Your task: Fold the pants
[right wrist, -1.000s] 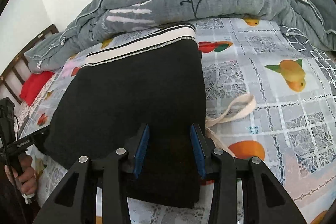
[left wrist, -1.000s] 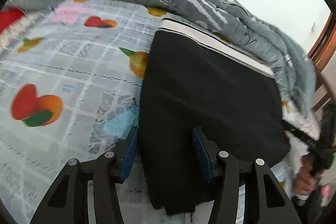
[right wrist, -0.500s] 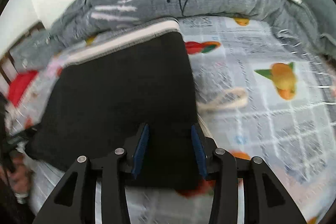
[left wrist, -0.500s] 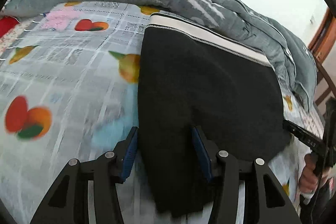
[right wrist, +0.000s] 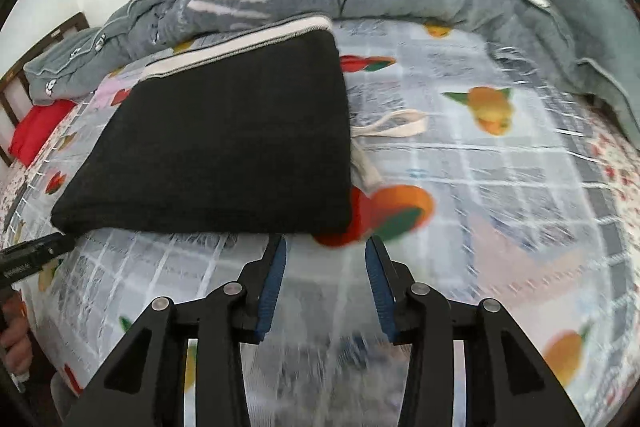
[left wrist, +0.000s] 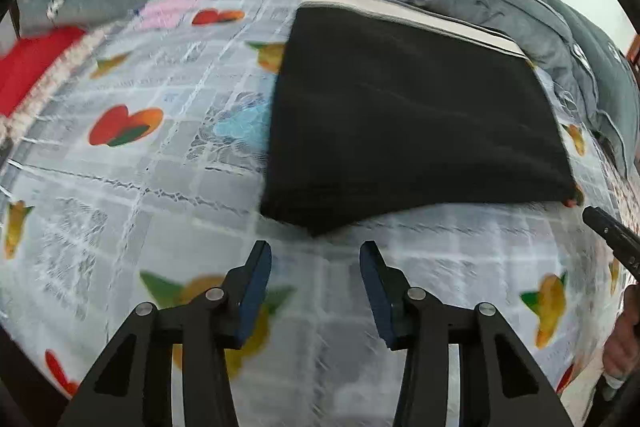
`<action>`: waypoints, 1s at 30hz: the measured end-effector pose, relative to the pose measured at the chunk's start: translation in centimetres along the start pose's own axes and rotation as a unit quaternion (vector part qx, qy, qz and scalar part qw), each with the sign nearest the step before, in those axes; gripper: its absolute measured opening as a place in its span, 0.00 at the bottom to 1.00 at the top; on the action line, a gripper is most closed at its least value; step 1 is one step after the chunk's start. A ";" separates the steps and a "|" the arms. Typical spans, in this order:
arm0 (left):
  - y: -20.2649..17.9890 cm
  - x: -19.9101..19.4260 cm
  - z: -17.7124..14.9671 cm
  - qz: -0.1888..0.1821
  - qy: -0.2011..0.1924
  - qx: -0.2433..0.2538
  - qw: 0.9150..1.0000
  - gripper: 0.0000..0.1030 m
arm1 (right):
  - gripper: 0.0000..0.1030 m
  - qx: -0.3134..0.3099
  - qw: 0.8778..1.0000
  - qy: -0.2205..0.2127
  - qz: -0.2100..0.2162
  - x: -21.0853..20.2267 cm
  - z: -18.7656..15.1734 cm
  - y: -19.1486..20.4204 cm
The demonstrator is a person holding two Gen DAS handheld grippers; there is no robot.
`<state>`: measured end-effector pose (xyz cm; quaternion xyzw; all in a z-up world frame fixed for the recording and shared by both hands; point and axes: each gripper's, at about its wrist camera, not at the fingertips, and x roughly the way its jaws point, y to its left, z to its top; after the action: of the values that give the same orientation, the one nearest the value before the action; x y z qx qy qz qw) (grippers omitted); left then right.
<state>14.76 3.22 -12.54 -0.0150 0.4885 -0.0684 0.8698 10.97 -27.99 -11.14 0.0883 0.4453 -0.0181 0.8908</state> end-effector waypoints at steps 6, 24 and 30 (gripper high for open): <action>-3.7 -7.3 -0.8 -0.013 -0.072 0.018 0.997 0.46 | 0.41 -0.027 0.999 -0.019 -0.035 -5.8 -0.9 0.3; -6.4 -17.1 -3.0 0.015 -0.156 0.043 0.987 0.65 | 0.92 -0.004 0.994 -0.096 -0.047 -17.0 -2.7 1.0; -6.3 -18.0 -3.6 0.022 -0.165 0.044 0.985 0.65 | 0.92 -0.013 0.993 -0.109 -0.054 -18.7 -3.3 1.7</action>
<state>1.81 -0.46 1.47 0.0227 0.3348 -0.0670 0.9396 -2.71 -26.64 2.10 0.0503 0.3499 -0.0700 0.9328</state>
